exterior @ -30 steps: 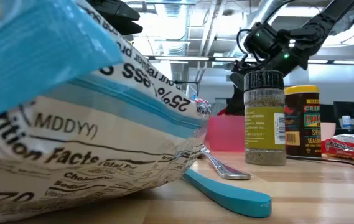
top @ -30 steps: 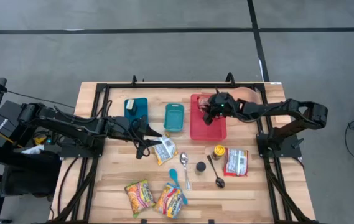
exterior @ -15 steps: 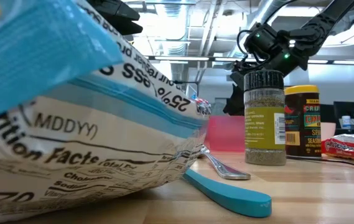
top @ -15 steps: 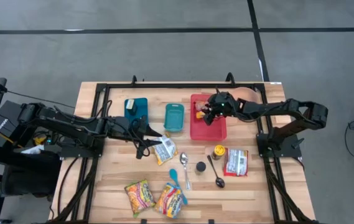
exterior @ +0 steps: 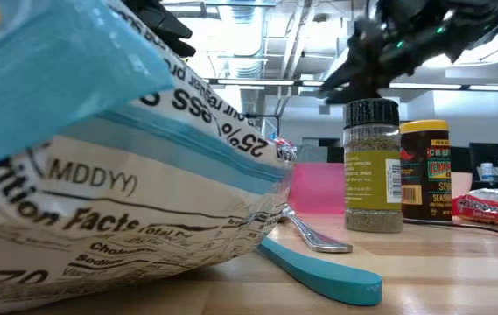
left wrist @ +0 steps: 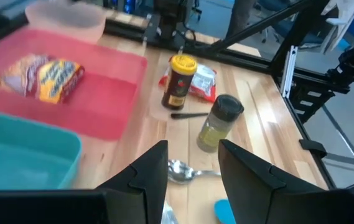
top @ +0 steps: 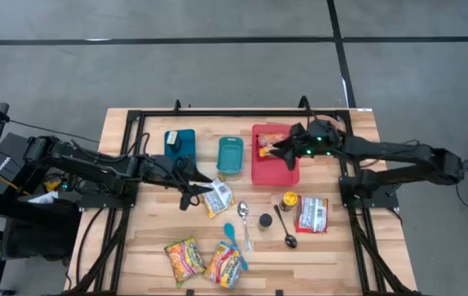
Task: Pick & Place Food Item
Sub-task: Put the green noodle pack into the red bin
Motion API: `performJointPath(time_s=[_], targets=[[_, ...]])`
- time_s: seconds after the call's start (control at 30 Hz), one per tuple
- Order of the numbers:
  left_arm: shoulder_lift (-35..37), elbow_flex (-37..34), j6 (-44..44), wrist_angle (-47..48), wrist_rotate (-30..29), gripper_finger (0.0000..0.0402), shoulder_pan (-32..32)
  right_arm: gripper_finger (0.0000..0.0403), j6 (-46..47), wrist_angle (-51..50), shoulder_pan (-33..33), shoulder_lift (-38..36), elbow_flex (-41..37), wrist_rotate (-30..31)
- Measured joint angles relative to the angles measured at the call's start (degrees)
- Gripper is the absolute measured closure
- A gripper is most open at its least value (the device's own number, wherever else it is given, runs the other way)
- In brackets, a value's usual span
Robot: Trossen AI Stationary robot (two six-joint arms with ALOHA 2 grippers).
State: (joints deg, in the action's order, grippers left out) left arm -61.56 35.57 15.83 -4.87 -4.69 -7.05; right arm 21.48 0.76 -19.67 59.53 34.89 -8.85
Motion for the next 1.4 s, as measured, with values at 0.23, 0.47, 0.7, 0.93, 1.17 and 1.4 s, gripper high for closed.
performJointPath(time_s=[0.23,0.47,0.7,0.93,1.17,1.4], targets=[[0.0,0.0,4.5,4.26,-0.03,0.0266,0.0,0.0243,1.34,-10.44,5.05,-8.43,0.0,-0.32],[0.0,0.0,10.2,8.1,3.92,0.0266,0.0,0.0249,4.06,-15.86,8.96,-11.6,0.0,-0.25],[0.0,0.02,24.5,20.32,11.8,0.0266,-1.87,0.0253,4.06,-16.85,11.03,-11.29,0.0,1.74],[0.0,0.02,31.38,27.25,13.05,0.0266,-8.55,0.0256,4.06,-17.03,11.53,-11.11,-0.02,4.67],[0.0,0.02,32.92,26.98,7.14,0.0266,-15.79,0.0256,4.06,-17.01,11.53,-11.11,-0.02,5.96],[-1.52,0.02,33.05,26.89,1.82,0.0266,-18.75,0.0256,4.06,-16.92,11.53,-11.11,-0.02,5.98]])
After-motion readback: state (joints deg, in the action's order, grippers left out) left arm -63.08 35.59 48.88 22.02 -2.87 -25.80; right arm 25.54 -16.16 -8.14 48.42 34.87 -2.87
